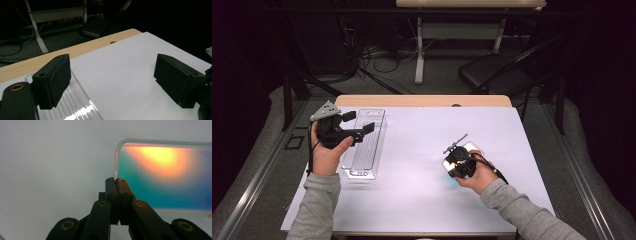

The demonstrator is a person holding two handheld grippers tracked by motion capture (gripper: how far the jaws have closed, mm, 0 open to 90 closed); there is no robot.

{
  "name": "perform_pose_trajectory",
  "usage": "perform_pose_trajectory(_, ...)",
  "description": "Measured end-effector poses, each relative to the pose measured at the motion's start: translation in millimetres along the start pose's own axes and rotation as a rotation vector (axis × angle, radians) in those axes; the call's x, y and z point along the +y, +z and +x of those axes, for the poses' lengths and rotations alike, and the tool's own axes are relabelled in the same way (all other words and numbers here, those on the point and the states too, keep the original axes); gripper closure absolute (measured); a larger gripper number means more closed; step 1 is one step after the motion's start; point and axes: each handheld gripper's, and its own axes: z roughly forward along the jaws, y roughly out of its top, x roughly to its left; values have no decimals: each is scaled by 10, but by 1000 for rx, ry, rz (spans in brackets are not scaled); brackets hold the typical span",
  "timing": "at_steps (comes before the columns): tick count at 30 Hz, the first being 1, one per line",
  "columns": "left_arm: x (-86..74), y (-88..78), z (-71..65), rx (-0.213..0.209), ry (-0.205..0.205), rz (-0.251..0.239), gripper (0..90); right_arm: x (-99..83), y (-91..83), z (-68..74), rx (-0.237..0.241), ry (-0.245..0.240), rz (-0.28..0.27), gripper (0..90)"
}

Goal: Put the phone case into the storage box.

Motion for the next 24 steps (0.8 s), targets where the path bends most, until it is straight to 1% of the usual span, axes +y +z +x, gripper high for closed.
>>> perform_pose_trajectory(1,0,2,-4,0,0,0,143,4,-26,0,1,-16,-4,895)
perform_pose_trajectory(3,-1,6,-8,-1,-1,2,143,9,-62,2,-14,-45,-31,894)
perform_pose_trajectory(4,-1,6,-8,-1,-1,2,143,9,-62,2,-14,-45,-31,894)
perform_pose_trajectory(5,-1,11,-11,-4,2,4,144,11,-100,11,-27,-78,-58,894)
perform_pose_trajectory(6,-1,14,-13,-5,1,4,144,13,-117,17,-35,-91,-71,894)
perform_pose_trajectory(9,-1,20,-25,-8,1,6,146,17,-164,32,-44,-123,-108,894)
perform_pose_trajectory(10,-1,20,-25,-8,1,6,146,19,-180,41,-48,-128,-113,894)
perform_pose_trajectory(13,0,30,-41,-14,2,7,146,16,-202,59,-63,-158,-156,894)
perform_pose_trajectory(14,0,31,-46,-15,2,9,146,16,-215,73,-69,-161,-158,894)
perform_pose_trajectory(16,0,34,-50,-17,3,8,146,11,-224,88,-86,-194,-192,894)
perform_pose_trajectory(18,0,42,-66,-22,4,11,146,6,-236,116,-100,-210,-213,894)
perform_pose_trajectory(22,1,53,-87,-30,8,15,146,-3,-247,172,-131,-267,-273,894)
perform_pose_trajectory(24,1,58,-98,-35,10,14,146,-10,-254,200,-140,-283,-296,894)
